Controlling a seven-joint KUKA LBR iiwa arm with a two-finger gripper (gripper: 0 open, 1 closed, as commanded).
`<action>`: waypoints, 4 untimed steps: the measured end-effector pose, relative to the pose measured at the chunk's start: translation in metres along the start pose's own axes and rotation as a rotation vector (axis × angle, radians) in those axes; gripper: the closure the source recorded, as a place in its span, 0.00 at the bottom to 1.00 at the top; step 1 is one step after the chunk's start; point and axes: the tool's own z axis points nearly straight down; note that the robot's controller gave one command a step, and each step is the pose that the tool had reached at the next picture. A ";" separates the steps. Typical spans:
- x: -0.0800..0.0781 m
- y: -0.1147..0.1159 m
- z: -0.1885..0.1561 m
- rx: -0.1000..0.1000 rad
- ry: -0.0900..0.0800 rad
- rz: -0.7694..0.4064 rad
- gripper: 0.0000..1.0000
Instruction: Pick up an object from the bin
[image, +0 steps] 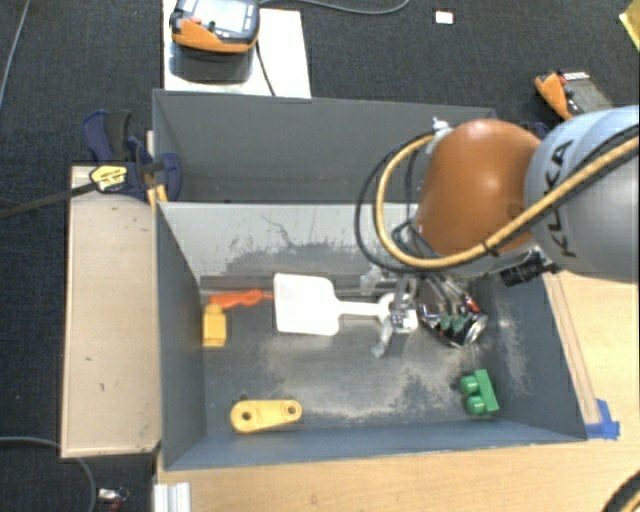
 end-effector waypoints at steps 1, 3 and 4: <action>-0.002 0.000 -0.003 0.000 -0.007 0.002 0.00; -0.043 -0.016 0.123 -0.005 -0.014 0.331 0.00; -0.043 -0.025 0.131 -0.002 -0.009 0.142 0.00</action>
Offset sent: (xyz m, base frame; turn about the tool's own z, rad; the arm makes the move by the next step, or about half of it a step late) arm 0.0465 -0.0305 -0.1327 0.0404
